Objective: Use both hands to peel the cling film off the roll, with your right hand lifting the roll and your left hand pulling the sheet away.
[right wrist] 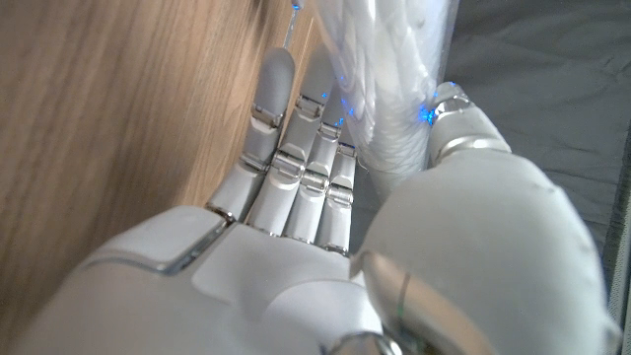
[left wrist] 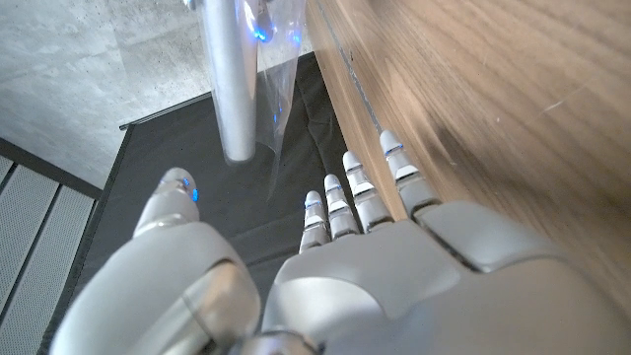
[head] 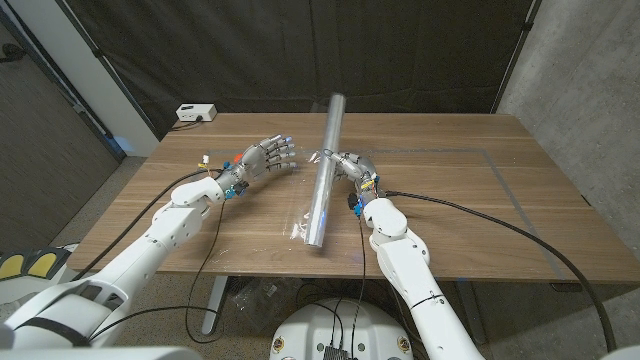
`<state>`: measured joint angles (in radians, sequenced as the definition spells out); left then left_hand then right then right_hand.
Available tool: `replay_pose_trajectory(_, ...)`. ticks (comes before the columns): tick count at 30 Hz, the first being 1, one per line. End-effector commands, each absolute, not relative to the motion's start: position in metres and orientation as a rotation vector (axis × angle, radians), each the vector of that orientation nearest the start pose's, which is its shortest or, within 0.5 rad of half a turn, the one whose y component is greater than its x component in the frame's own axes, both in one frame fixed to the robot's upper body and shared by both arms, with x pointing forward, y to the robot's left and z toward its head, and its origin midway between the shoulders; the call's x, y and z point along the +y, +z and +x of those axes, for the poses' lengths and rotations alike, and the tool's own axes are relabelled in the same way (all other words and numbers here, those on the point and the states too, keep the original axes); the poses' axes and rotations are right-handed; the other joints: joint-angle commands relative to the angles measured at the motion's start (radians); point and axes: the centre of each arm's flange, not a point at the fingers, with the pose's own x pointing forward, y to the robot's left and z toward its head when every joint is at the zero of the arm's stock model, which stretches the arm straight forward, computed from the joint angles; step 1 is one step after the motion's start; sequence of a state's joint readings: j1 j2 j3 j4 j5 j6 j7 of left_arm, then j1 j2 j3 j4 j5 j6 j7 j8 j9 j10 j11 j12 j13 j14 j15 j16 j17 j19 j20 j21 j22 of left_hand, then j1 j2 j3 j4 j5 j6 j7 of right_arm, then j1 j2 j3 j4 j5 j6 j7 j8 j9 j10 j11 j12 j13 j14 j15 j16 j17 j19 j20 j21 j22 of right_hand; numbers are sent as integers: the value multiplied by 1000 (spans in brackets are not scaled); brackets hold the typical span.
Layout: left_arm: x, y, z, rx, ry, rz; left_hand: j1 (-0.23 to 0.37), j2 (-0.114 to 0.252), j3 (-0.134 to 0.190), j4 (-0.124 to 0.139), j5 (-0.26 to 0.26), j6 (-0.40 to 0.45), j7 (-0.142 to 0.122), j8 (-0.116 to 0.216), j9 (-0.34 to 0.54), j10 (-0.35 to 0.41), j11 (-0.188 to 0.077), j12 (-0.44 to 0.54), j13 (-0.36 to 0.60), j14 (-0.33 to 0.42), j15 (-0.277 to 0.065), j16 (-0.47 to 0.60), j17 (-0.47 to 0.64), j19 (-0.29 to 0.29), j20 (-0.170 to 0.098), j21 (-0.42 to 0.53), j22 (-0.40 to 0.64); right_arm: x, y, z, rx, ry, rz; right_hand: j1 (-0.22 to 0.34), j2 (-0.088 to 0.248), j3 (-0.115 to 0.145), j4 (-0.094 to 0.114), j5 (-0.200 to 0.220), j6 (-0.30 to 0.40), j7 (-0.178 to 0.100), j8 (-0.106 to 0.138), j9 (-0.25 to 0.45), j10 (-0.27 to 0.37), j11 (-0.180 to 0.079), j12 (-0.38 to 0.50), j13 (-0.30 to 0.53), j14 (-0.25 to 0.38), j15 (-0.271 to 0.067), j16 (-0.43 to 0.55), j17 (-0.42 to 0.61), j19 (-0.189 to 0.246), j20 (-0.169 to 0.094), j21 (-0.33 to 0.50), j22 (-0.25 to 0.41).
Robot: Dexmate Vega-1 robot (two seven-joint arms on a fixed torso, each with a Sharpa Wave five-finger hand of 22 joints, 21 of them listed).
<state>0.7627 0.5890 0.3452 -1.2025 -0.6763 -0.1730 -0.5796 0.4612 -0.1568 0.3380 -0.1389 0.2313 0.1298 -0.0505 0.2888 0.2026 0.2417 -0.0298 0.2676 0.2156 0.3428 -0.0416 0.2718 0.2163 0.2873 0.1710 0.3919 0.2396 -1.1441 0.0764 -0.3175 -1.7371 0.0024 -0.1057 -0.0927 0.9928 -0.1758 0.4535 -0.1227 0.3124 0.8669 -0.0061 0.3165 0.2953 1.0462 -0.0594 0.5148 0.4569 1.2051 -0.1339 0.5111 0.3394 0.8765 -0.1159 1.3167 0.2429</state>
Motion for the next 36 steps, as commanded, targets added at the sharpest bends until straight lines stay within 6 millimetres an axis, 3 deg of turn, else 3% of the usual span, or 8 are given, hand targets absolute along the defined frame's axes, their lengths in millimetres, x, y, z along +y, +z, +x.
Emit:
replay_pose_trajectory(1,289,-12,638,-450,-649,225,39,-4,-1,-13,9,62,3,25,4,51,-8,20,9,46,-20,18,7,43,-1,23,4,-55,-51,563,-537,282,-32,291,287,172,-46,12,24,-20,9,3,16,-22,0,3,95,-88,2,4,4,-111,5,5)
replay_pose_trajectory(11,283,-10,635,-422,-602,211,176,74,35,-5,-7,313,11,117,6,278,-71,111,32,229,-66,49,30,157,-36,84,-12,-49,-48,560,-554,324,-63,286,285,179,-45,16,24,-20,9,3,19,-20,-1,6,96,-88,-1,5,0,-111,6,10)
replay_pose_trajectory(15,282,-10,634,-415,-590,203,221,108,58,0,-31,454,21,162,0,394,-95,167,44,323,-93,62,44,189,-68,114,-9,-47,-48,559,-563,360,-52,284,283,181,-46,18,25,-21,9,3,18,-23,-2,8,96,-88,-2,6,-1,-111,6,11)
replay_pose_trajectory(18,281,-10,633,-412,-577,194,251,124,73,-1,-39,542,9,185,-5,473,-111,208,52,408,-109,82,56,207,-93,136,-3,-44,-47,559,-563,399,-29,283,283,183,-45,19,24,-22,8,3,20,-22,-3,6,96,-88,-3,6,-1,-111,7,13)
replay_pose_trajectory(22,280,-9,630,-415,-556,186,325,162,86,-12,-51,722,11,221,-14,627,-116,292,75,524,-132,154,124,244,-126,186,16,-39,-47,562,-544,475,5,281,283,186,-45,21,21,-22,7,3,17,-25,-5,9,93,-88,-7,4,-2,-110,8,16)
replay_pose_trajectory(30,279,-8,626,-426,-515,165,516,235,64,-29,-56,944,39,213,-16,743,-119,425,178,603,-150,360,360,226,-154,287,86,-32,-46,569,-466,574,27,268,282,197,-41,28,10,-28,1,1,12,-22,-21,-7,67,-87,-38,-21,-14,-110,6,22)
replay_pose_trajectory(32,279,-8,626,-429,-511,169,532,239,61,-29,-56,952,44,208,-16,746,-118,437,193,597,-154,373,381,220,-159,297,95,-32,-46,572,-439,601,21,240,273,195,-28,31,0,-26,-5,-2,7,-22,-30,-12,51,-79,-57,-36,-23,-107,4,26)
replay_pose_trajectory(36,279,-7,626,-431,-515,193,540,239,57,-28,-57,958,51,204,-16,742,-114,445,204,590,-156,379,394,213,-163,305,101,-32,-48,577,-397,641,3,111,240,181,24,34,-35,-17,-27,-13,-26,-14,-60,-29,14,-75,-98,-65,-48,-102,-22,17)
